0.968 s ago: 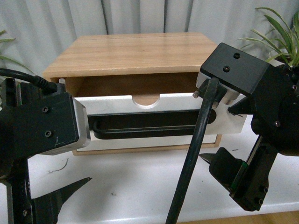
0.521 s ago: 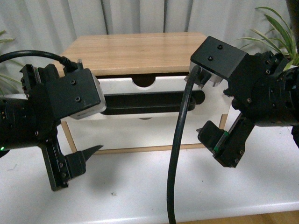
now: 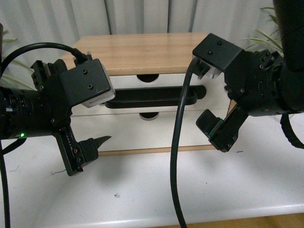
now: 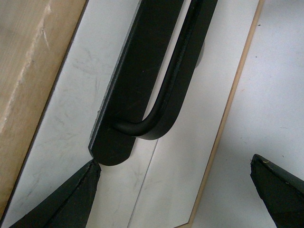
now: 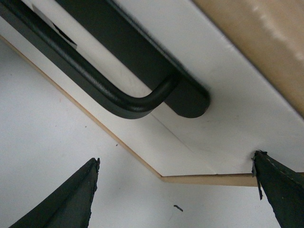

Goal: Close drawer sideways

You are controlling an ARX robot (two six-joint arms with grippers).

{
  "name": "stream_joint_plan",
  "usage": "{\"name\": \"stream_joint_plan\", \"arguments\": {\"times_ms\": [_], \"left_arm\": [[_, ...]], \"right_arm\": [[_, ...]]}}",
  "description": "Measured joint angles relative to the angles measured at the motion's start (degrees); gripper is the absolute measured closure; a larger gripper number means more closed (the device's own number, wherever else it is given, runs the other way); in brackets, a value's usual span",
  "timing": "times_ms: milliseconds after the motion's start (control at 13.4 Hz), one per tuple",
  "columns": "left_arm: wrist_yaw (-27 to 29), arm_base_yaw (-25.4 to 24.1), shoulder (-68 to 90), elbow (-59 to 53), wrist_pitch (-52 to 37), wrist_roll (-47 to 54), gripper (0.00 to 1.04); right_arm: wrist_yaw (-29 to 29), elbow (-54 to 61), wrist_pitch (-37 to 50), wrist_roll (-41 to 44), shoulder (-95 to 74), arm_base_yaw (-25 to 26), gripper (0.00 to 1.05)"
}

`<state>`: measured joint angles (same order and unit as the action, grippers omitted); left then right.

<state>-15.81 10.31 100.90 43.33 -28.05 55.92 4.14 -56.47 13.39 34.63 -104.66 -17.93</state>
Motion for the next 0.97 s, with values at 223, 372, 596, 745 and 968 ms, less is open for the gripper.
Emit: {"name": "stream_joint_plan", "arguments": {"times_ms": [223, 372, 596, 745, 968], "left_arm": [[-0.39, -0.81, -11.87, -10.16, -3.43, -3.19, 0.07], [-0.98, -2.36, -25.2, -20.81, -3.48, -7.98, 0.07], [2.45, -7.85, -44.78, -32.81, -0.66, -20.26, 0.07], [0.7, -13.09, -57.83, -38.05, 6.21, -29.24, 0.07], [-4.61, -27.63, -73.11, -42.38, 13.16, -42.21, 0.07]], "right_arm": [[1.73, 9.49, 2.6, -2.56, 11.58, 1.31, 0.06], [1.73, 21.53, 4.31, -6.38, 24.87, 2.32, 0.06], [-2.12, 35.21, 2.25, -13.79, 45.31, 4.94, 0.06], [-5.29, 41.92, -2.01, -19.02, 57.24, 5.14, 0.06], [-11.54, 46.82, -4.39, -26.16, 69.0, 2.93, 0.06]]}}
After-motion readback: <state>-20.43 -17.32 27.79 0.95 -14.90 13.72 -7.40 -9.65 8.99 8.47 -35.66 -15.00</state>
